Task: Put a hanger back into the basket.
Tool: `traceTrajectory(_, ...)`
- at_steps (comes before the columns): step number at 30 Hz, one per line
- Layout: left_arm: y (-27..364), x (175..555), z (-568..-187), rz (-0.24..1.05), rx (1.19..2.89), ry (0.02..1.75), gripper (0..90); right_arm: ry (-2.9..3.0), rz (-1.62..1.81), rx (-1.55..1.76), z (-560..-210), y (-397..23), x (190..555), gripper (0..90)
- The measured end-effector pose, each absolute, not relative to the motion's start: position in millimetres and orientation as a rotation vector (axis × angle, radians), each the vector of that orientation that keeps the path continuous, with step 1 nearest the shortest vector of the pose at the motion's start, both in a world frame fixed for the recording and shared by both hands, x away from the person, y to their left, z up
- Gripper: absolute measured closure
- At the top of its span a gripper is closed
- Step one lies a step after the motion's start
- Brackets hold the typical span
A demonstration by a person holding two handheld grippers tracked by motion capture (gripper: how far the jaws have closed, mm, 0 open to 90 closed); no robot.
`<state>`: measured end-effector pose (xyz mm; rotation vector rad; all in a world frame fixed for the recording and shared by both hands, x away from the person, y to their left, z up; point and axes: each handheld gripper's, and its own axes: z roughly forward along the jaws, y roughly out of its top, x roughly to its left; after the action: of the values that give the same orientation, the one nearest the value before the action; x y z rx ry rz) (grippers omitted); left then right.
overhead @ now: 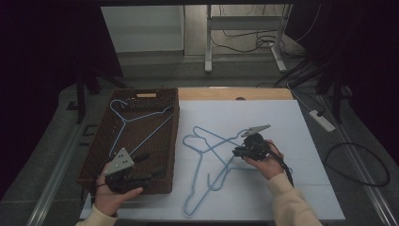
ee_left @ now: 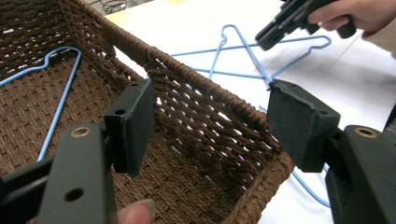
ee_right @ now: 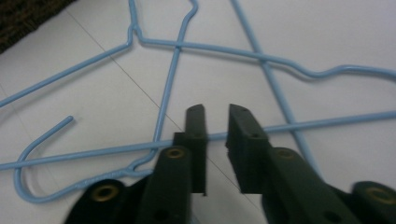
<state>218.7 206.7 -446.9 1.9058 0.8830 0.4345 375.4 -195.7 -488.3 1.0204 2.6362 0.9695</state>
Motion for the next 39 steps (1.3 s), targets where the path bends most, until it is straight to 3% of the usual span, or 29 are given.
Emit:
traceTrajectory(4, 207, 218, -447, 0.436, 1.906, 0.879, 33.4, 2.697, 0.896, 1.017, -497, -180, 385, 90.0)
traceTrajectory(20, 203, 217, -449, 0.428, 1.919, 0.874, 33.4, 2.761, 0.762, 0.985, -506, -170, 383, 90.0)
traceTrajectory(39, 203, 217, -449, 0.424, 1.915, 0.874, 33.4, 2.740, 0.754, 0.996, -504, -200, 351, 90.0)
